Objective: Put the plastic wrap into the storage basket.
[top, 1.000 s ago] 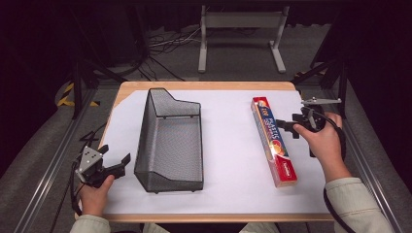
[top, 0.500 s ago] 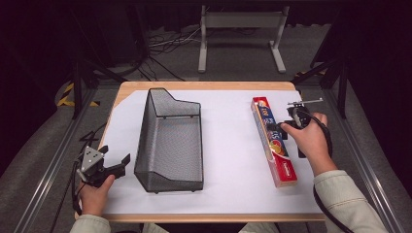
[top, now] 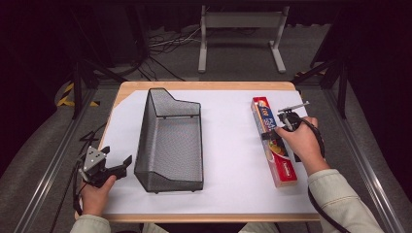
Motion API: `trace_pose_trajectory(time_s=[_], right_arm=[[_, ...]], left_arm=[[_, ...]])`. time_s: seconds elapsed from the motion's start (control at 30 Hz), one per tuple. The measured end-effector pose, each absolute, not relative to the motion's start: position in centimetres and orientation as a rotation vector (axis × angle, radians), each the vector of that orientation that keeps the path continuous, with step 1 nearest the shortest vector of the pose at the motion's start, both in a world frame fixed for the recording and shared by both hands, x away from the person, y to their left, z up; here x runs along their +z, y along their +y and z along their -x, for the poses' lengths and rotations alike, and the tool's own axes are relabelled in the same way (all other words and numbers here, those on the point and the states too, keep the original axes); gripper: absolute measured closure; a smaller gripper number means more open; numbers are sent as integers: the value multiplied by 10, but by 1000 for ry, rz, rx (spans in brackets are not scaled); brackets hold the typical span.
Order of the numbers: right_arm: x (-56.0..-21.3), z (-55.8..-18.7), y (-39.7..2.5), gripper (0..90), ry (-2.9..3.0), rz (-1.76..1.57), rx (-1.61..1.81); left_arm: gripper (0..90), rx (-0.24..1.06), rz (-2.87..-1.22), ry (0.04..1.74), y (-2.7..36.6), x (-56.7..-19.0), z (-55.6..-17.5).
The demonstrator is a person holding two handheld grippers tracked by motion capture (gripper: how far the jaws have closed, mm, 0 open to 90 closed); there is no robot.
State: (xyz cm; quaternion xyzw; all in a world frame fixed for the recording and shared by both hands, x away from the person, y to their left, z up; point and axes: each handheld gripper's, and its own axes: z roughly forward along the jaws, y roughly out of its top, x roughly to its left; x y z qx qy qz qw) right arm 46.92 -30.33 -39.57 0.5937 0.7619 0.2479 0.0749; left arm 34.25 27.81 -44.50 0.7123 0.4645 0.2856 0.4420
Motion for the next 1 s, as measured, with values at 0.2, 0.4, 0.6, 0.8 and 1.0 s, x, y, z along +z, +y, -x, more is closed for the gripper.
trace_pose_trajectory(time_s=[0.2,0.4,0.6,0.8,1.0], right_arm=[[-403,-471,-298,162,2331,-1766,663],[-406,-471,-293,170,2313,-1792,654],[-410,-469,-286,303,2228,-1878,569],[-408,-467,-282,339,2192,-1897,520],[-404,-465,-277,393,2127,-1928,482]], left_arm=[[121,714,-1760,1160,280,-445,-342],[121,717,-1760,1164,279,-445,-342],[122,719,-1763,1166,280,-445,-342],[122,722,-1760,1168,280,-445,-342],[123,725,-1758,1165,281,-444,-342]])
